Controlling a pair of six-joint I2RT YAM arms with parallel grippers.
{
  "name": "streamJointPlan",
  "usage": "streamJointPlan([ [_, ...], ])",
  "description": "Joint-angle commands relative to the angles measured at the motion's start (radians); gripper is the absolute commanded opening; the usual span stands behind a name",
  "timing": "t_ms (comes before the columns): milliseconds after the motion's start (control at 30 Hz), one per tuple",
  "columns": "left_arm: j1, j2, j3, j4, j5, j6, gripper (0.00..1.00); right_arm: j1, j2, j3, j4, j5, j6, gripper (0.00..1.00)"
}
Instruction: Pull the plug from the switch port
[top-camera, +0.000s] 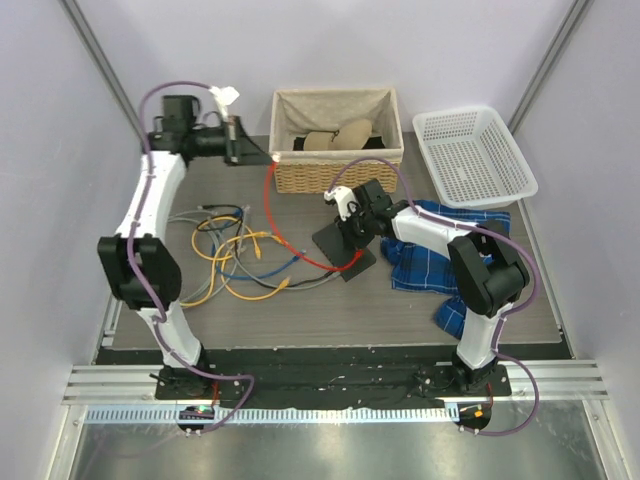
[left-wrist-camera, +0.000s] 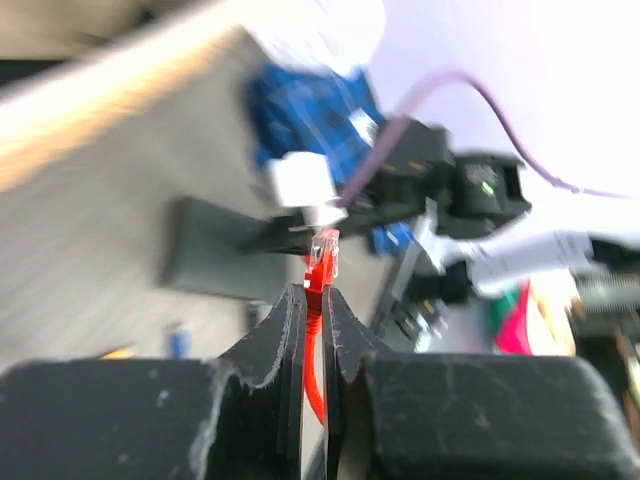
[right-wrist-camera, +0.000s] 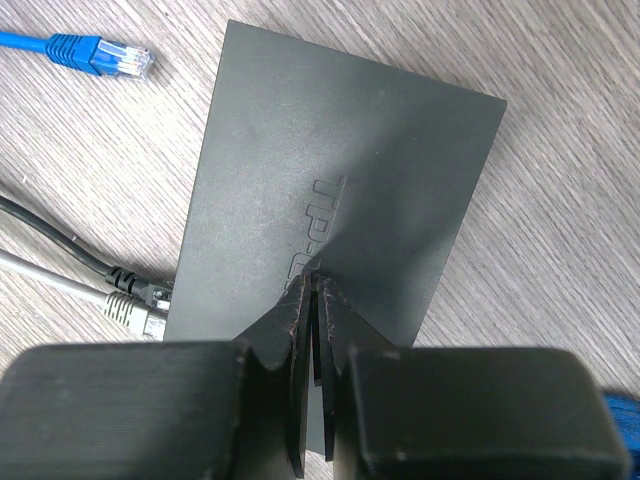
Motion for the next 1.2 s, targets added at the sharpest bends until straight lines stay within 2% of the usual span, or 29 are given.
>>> streamJointPlan([
  [0, 0.179, -0.118, -0.011, -0.046, -0.11, 0.024, 0.0, 0.004, 0.058, -0.047, -0.124, 0.064, -0.018, 0.1],
  [167, 0.282, -0.206, -0.136, -0.082, -0.344, 0.13, 0.0, 0.005, 0.069, -0.035, -0.125, 0.062, -0.013, 0.11],
  [200, 0.284, -0.227, -0.154, -0.085, -0.431, 0.171, 0.0, 0.005, 0.071, -0.032, -0.125, 0.061, -0.012, 0.1],
  [267, 0.284, -0.234, -0.192, -0.092, -0.499, 0.199, 0.0, 0.005, 0.078, -0.02, -0.127, 0.058, -0.009, 0.1],
  [467, 0.284, -0.214, -0.334, -0.034, -0.822, 0.184, 0.01, 0.007, 0.1, 0.002, -0.13, 0.05, -0.003, 0.1],
  [500, 0.284, -0.211, -0.347, -0.031, -0.843, 0.182, 0.07, 0.007, 0.101, 0.005, -0.13, 0.049, -0.004, 0.1],
  [533, 0.284, -0.209, -0.361, -0.036, -0.864, 0.181, 0.25, 0.007, 0.1, 0.005, -0.13, 0.052, -0.004, 0.1],
  [567, 0.284, -0.218, -0.37, -0.034, -0.901, 0.165, 0.32, 0.007, 0.098, 0.007, -0.13, 0.053, -0.006, 0.1],
  [633, 0.282, -0.247, -0.401, -0.014, -0.889, 0.152, 0.42, 0.007, 0.095, 0.003, -0.131, 0.055, -0.007, 0.1],
  [700, 0.278, -0.318, -0.427, 0.03, -0.779, 0.127, 0.48, 0.008, 0.092, -0.007, -0.131, 0.052, -0.007, 0.1],
  [800, 0.218, -0.408, -0.479, 0.099, -0.636, 0.113, 0.54, 0.007, 0.092, -0.013, -0.13, 0.05, -0.007, 0.1],
  [867, 0.135, -0.433, -0.486, 0.118, -0.59, 0.113, 0.56, 0.007, 0.094, -0.009, -0.131, 0.05, -0.006, 0.1],
  [967, 0.007, -0.404, -0.455, 0.116, -0.46, 0.104, 0.58, 0.007, 0.098, 0.005, -0.136, 0.052, -0.006, 0.1],
  [1100, -0.184, -0.286, -0.447, 0.101, -0.43, 0.138, 0.6, 0.005, 0.097, 0.016, -0.142, 0.055, -0.004, 0.11],
  [1167, -0.227, -0.226, -0.435, 0.078, -0.426, 0.138, 0.58, 0.007, 0.077, 0.02, -0.144, 0.061, -0.004, 0.1],
])
